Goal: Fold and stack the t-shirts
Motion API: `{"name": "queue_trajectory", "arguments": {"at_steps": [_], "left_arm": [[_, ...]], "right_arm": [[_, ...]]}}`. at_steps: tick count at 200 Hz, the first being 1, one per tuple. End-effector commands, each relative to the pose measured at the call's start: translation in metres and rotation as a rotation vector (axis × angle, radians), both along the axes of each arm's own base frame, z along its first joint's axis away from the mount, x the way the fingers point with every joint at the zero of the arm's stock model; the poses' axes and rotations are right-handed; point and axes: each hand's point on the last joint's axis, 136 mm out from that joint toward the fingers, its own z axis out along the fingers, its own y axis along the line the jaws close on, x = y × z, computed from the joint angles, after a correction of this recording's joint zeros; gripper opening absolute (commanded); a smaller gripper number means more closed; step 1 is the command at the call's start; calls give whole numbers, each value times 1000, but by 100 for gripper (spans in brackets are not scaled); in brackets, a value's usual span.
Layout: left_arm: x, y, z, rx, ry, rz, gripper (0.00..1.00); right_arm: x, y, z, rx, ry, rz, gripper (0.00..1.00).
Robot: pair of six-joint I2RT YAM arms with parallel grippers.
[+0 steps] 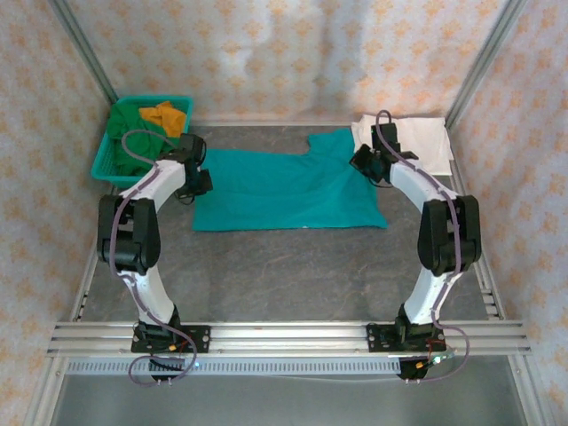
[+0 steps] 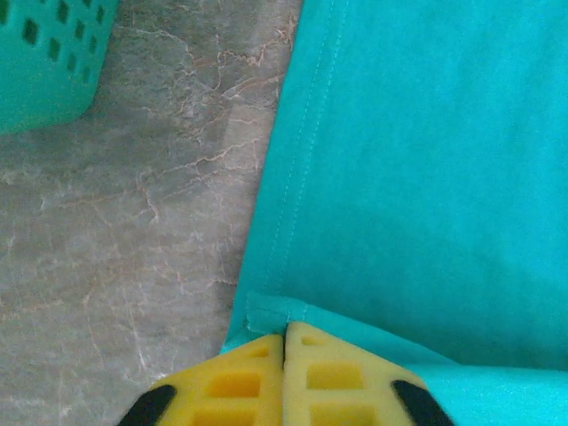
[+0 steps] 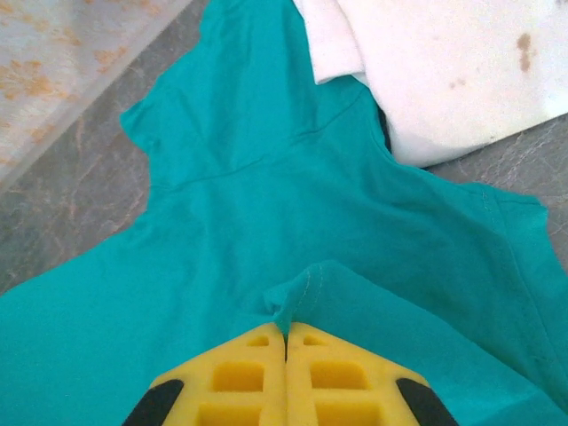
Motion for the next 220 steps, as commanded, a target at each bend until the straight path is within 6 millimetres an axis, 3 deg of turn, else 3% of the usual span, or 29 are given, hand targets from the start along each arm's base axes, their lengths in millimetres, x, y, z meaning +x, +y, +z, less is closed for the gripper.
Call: {"name": "queue_trajectory", "arguments": {"at_steps": [1, 11, 39, 71, 92, 108, 127, 161, 220], "left_arm": [[4, 16, 3, 67, 20, 15, 33], [4, 17, 7, 71, 9, 21, 38], [-10, 14, 26, 56, -64, 48, 42], [-37, -11, 31, 21, -91, -9, 43], [-46, -38, 15, -88, -78, -63, 43], [-53, -46, -6, -142, -48, -64, 42], [-63, -46, -32, -140, 15, -62, 41], [-84, -43, -65, -148, 108, -26, 39], [-151, -41, -75, -201, 179, 54, 39]], "right_arm": [[5, -8, -5, -33, 20, -19, 20], [3, -9, -1, -35, 17, -25, 31], [-15, -15, 15, -52, -1, -27, 34], [-59, 0, 17, -30, -6, 24, 36], [-90, 24, -6, -13, 58, 100, 35], [-105, 34, -30, 5, 100, 120, 35], [-118, 28, -63, -15, 174, 101, 35], [-136, 12, -102, -36, 263, 48, 34], [-204, -5, -125, 6, 369, -18, 31]]}}
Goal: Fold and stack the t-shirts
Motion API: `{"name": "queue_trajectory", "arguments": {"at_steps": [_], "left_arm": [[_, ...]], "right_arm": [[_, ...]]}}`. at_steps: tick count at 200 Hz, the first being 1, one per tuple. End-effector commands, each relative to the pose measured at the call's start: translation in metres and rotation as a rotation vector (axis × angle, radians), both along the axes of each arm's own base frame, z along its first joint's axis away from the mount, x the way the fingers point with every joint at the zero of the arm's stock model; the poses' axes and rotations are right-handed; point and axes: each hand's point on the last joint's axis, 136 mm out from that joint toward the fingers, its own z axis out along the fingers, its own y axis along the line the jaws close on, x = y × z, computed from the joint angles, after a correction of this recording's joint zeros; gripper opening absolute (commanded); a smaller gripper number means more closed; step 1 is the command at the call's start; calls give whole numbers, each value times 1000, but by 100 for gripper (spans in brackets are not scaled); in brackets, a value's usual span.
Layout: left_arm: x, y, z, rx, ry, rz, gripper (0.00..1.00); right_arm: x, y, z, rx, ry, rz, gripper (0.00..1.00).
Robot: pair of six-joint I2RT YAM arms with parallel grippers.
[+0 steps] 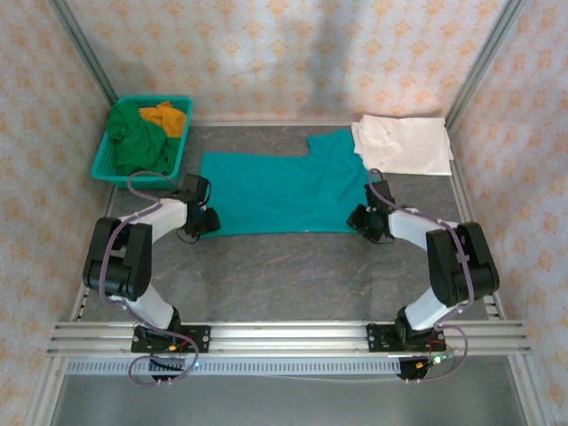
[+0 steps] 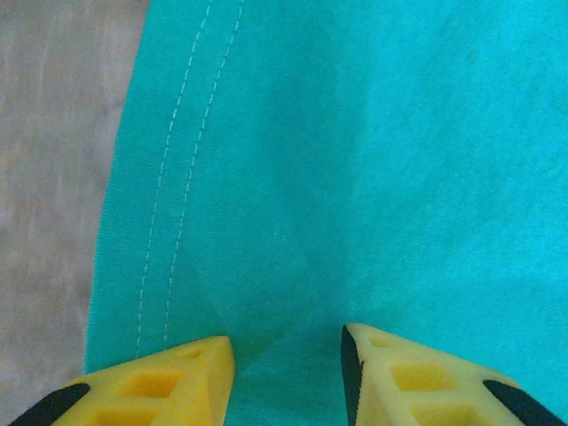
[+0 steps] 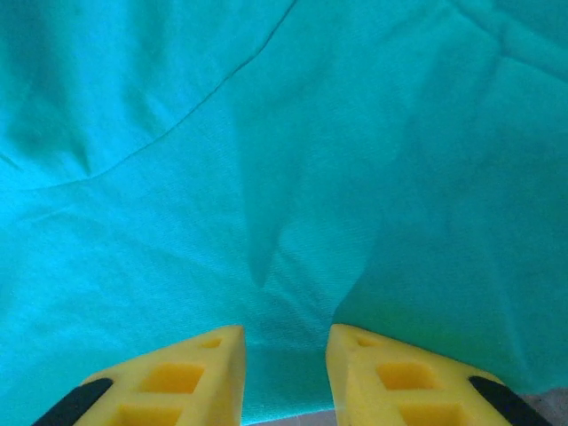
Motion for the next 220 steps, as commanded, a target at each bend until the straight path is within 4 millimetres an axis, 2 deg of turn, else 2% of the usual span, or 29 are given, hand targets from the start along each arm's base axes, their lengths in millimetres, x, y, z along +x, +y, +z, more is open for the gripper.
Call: {"name": "queue_trajectory", "arguments": {"at_steps": [1, 20, 37, 56, 76, 87, 99, 122, 155, 188, 220], "left_arm": [[-49, 1, -16, -28, 126, 53, 39], [-60, 3, -12, -30, 120, 65, 38], [-50, 4, 3, -22, 73, 57, 39], [-27, -2, 26, -34, 25, 29, 38], [0, -13, 56, -37, -54, -10, 39], [9, -16, 66, -16, -86, -21, 39], [16, -19, 73, -11, -115, -28, 39], [22, -23, 72, -18, -128, -35, 39], [16, -20, 59, 18, -96, -48, 39], [15, -16, 50, 49, -83, -55, 39], [27, -15, 57, 58, -115, -51, 39]], "right_arm": [[-46, -14, -20, -15, 118, -56, 31], [-58, -16, -14, -2, 108, -76, 31], [-50, -10, 8, 33, 66, -66, 31], [-23, -1, 52, 68, -46, -40, 33], [12, -6, 95, -12, -145, -10, 34], [32, -6, 111, -71, -170, 18, 35], [51, -1, 119, -157, -155, 74, 36], [86, 12, 119, -289, -118, 156, 37], [116, 27, 97, -454, 4, 256, 39], [126, 34, 59, -490, 116, 286, 39], [123, 37, 31, -490, 180, 293, 37]]}}
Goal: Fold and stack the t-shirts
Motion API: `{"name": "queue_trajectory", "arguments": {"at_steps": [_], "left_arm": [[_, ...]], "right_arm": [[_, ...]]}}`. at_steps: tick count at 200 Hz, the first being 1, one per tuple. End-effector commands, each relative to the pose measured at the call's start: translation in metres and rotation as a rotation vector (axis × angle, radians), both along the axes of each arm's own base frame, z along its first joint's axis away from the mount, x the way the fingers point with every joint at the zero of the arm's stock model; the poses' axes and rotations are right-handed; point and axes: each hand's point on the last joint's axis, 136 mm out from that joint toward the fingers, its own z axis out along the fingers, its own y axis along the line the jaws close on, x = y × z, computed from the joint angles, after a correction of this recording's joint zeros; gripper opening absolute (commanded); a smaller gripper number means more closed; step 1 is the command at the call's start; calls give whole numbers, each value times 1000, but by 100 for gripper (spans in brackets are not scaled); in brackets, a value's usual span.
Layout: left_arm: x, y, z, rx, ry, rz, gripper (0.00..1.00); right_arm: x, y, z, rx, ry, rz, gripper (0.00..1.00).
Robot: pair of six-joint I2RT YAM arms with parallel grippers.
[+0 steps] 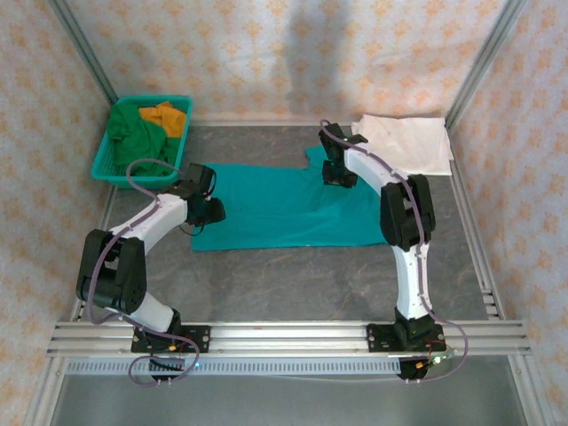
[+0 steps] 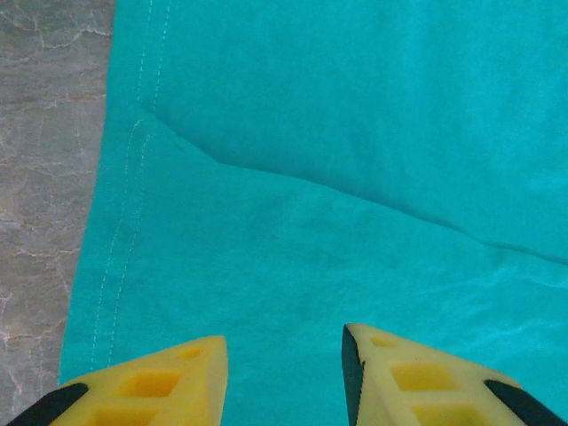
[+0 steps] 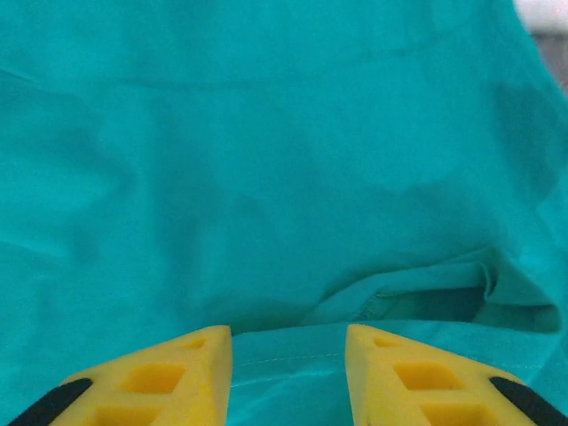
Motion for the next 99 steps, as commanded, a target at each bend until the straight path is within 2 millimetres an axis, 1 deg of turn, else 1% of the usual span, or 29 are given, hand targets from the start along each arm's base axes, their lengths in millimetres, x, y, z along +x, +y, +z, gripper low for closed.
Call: {"name": "queue_trajectory", "arguments": {"at_steps": [1, 16, 38, 62, 81, 99], "left_arm": [[10, 5, 4, 43, -31, -5, 39], [16, 2, 9, 37, -40, -9, 39], [22, 0, 16, 31, -54, -15, 39], [23, 0, 16, 34, -54, -16, 39], [20, 2, 15, 36, -51, -13, 39], [18, 2, 12, 39, -45, -11, 39]], "right_arm": [[-11, -12, -6, -70, 62, 0, 36], [-14, -8, -17, -52, 86, 1, 34], [-18, -3, -29, -26, 101, 0, 28], [-22, -4, -33, -22, 109, -4, 12], [-20, -3, -23, -7, 72, -12, 6], [-18, -3, -8, -5, 44, -9, 1]]}}
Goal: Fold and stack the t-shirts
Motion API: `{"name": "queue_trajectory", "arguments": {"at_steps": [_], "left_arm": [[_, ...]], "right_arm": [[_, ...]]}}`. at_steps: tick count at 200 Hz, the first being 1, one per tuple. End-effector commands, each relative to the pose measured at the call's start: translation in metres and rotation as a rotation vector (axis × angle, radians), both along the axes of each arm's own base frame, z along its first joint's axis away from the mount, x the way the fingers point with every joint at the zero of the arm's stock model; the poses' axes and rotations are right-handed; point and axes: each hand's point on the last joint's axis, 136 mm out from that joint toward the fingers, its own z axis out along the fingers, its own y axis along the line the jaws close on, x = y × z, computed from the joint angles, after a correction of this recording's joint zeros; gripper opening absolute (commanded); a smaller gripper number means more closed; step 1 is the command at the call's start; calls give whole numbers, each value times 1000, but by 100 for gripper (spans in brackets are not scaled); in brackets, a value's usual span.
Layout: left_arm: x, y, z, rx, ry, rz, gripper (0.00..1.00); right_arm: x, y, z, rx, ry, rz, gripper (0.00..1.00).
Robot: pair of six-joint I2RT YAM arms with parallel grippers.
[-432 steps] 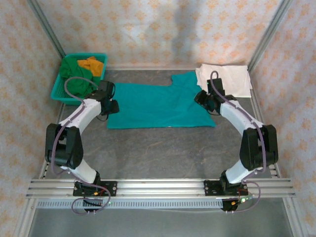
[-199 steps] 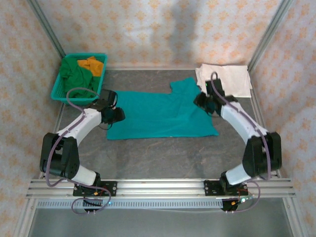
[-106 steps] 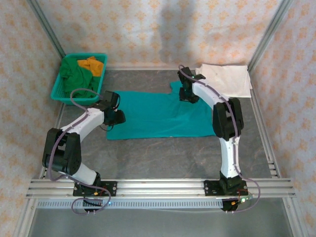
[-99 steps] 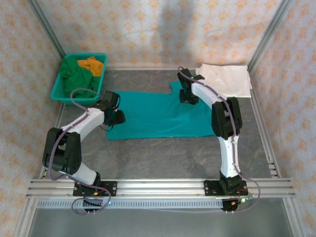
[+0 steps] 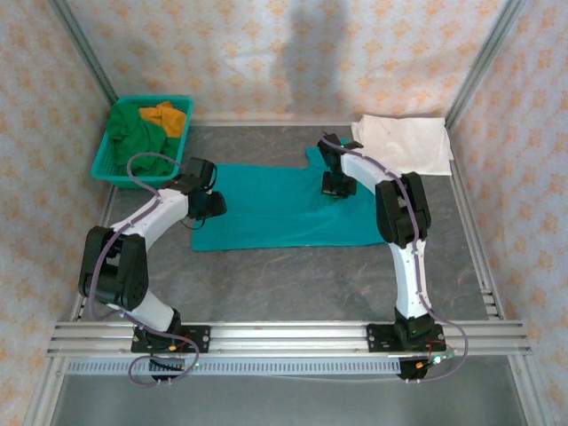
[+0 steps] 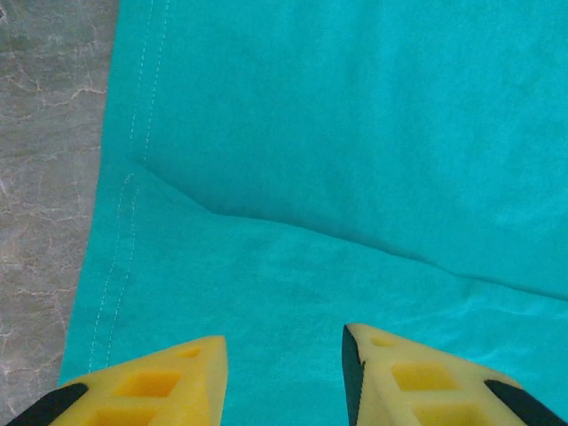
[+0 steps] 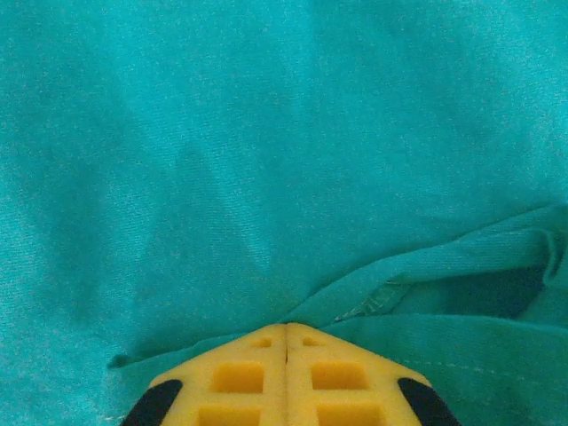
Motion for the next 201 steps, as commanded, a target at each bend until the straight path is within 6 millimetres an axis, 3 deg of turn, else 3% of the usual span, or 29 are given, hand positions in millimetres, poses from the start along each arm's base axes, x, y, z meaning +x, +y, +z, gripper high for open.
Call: {"name": "queue_trajectory", "arguments": {"at_steps": [1, 65, 130, 135, 160, 179, 201], "left_arm": [[1, 4, 0, 38, -9, -5, 39], [3, 4, -3, 37, -12, 2, 40], [9, 8, 2, 58, -25, 9, 40], [10, 8, 2, 60, -24, 7, 40], [24, 9, 18, 79, -67, -6, 40], [50, 10, 40, 95, -130, -14, 46], [82, 18, 51, 113, -152, 0, 53]], "right_arm": [[-1, 0, 25, 5, -47, -2, 0], [0, -1, 74, 46, -180, -23, 0], [4, 8, 69, 105, -205, -28, 0], [5, 8, 68, 105, -205, -24, 4], [26, 6, 80, 93, -297, 0, 10], [51, 2, 95, 186, -349, -24, 22], [87, -2, 107, 288, -439, -34, 33]]}}
